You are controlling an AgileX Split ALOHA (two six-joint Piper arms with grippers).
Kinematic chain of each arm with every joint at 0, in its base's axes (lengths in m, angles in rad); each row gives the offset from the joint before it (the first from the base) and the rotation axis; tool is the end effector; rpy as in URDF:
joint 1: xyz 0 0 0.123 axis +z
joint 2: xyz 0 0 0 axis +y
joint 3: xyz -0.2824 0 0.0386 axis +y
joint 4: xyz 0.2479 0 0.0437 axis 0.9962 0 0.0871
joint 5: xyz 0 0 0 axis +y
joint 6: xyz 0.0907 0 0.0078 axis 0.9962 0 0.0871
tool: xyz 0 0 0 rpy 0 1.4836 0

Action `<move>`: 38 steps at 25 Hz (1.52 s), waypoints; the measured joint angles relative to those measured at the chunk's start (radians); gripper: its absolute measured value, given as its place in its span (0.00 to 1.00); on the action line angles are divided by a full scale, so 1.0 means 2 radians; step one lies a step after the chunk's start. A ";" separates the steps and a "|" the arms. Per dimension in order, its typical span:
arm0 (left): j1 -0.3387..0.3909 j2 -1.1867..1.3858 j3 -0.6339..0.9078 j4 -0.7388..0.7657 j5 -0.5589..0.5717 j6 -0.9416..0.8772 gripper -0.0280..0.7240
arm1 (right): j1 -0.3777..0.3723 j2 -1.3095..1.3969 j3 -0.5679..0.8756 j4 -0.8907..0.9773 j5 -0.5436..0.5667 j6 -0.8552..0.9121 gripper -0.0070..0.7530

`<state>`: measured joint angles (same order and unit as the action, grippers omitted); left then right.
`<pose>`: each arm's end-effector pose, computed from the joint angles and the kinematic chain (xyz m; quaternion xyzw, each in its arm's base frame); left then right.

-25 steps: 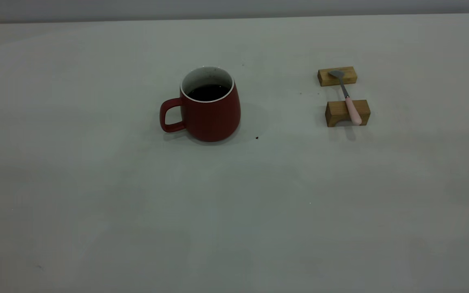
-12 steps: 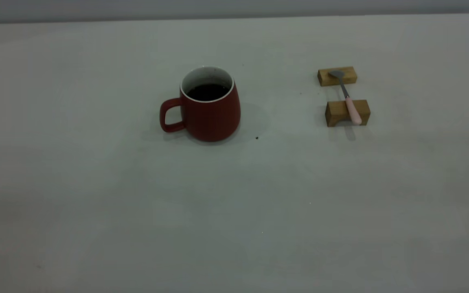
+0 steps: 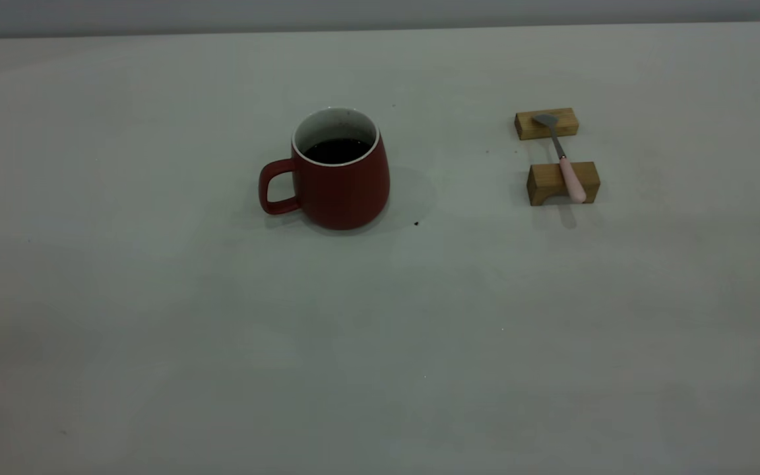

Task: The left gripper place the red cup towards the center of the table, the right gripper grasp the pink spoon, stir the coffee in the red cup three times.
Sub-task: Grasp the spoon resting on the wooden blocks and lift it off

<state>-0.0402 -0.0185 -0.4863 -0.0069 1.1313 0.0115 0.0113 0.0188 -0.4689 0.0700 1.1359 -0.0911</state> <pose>-0.0092 -0.0002 0.2677 0.0227 0.8696 -0.0105 0.4931 -0.0025 0.0058 0.2629 -0.0470 0.8824 0.0163 0.4679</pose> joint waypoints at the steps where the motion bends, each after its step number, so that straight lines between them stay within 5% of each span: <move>1: 0.000 0.000 0.000 0.000 0.000 0.000 0.37 | 0.000 0.000 0.000 0.000 0.000 0.000 0.33; 19: 0.000 0.000 0.000 0.000 0.000 0.000 0.37 | 0.000 0.002 -0.002 -0.008 -0.004 0.002 0.34; 26: 0.000 0.000 0.000 0.000 0.000 0.000 0.37 | 0.000 0.148 -0.056 -0.021 -0.042 -0.012 0.64; 31: 0.000 0.000 0.000 0.000 0.000 0.000 0.37 | 0.000 0.339 -0.092 0.004 -0.140 -0.027 0.89; 38: 0.000 0.000 0.000 0.000 0.000 0.000 0.37 | 0.004 0.586 -0.126 0.049 -0.247 -0.075 0.97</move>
<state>-0.0402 -0.0185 -0.4863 -0.0069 1.1313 0.0115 0.0187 1.1902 -0.7215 0.1672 0.6419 -0.2420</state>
